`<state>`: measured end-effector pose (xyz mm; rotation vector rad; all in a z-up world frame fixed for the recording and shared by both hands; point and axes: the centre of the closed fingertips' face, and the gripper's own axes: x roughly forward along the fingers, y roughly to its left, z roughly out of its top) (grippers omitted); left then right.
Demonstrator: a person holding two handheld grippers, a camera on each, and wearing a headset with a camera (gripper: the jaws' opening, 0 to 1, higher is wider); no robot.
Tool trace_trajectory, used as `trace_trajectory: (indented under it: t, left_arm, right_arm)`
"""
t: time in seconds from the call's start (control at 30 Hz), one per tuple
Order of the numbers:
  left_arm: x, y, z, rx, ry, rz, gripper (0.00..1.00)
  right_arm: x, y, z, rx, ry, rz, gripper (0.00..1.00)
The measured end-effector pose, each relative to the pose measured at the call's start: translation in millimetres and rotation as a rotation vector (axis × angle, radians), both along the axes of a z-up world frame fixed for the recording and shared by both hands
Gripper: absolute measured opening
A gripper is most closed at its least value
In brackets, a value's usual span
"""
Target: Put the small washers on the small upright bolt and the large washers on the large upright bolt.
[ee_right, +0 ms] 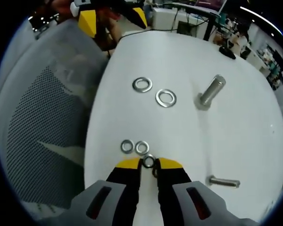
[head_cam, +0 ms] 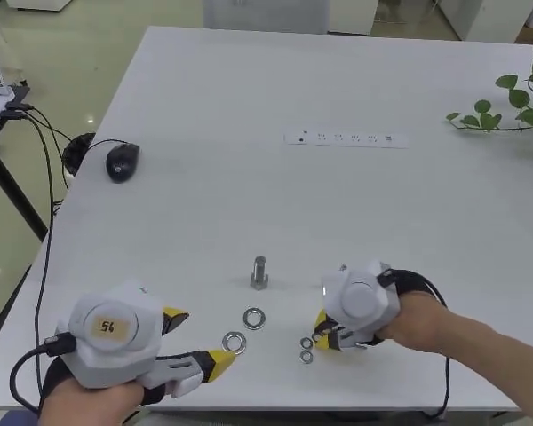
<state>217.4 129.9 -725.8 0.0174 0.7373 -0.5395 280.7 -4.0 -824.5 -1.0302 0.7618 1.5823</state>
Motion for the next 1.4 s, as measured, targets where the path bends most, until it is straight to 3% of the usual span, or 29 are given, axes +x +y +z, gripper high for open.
trace_trajectory:
  t: [0.2, 0.37, 0.67, 0.97, 1.4]
  left_arm:
    - [0.5, 0.4, 1.2, 0.002, -0.005, 0.003, 0.52]
    - [-0.4, 3.2, 1.5, 0.002, -0.005, 0.010, 0.52]
    - [-1.5, 1.4, 0.3, -0.002, -0.002, 0.008, 0.52]
    - [0.6, 2.1, 1.8, -0.003, -0.006, 0.007, 0.52]
    - [4.1, -0.8, 2.7, -0.003, -0.008, -0.003, 0.52]
  right_arm:
    - [-0.5, -1.0, 1.0, 0.013, -0.001, -0.056, 0.14]
    - [1.3, -2.4, 1.4, 0.079, 0.035, -0.178, 0.14]
    - [0.4, -0.1, 7.8, 0.151, 0.061, -0.269, 0.13]
    - [5.9, -5.1, 13.9, 0.186, 0.062, -0.328, 0.13]
    - [24.5, -25.4, 39.0, 0.254, 0.027, -0.450, 0.13]
